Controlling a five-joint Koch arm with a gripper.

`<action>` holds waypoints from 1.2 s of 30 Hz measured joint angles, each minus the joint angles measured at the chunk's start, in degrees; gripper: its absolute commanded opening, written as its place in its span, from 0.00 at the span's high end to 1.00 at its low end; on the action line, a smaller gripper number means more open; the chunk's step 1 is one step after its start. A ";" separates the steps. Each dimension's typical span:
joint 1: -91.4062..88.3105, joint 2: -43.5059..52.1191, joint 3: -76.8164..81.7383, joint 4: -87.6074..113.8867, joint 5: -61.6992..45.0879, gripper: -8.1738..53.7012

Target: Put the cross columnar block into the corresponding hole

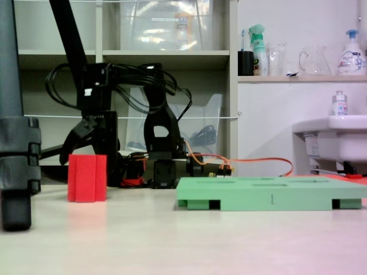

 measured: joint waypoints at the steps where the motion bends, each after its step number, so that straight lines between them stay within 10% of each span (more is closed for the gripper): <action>1: 0.00 -0.44 -0.53 0.53 0.53 0.46; 6: 0.79 -2.02 -1.67 3.96 4.66 0.60; 23: -22.15 22.15 0.35 14.59 29.09 0.60; 36: -60.03 16.17 -4.57 4.13 62.67 0.60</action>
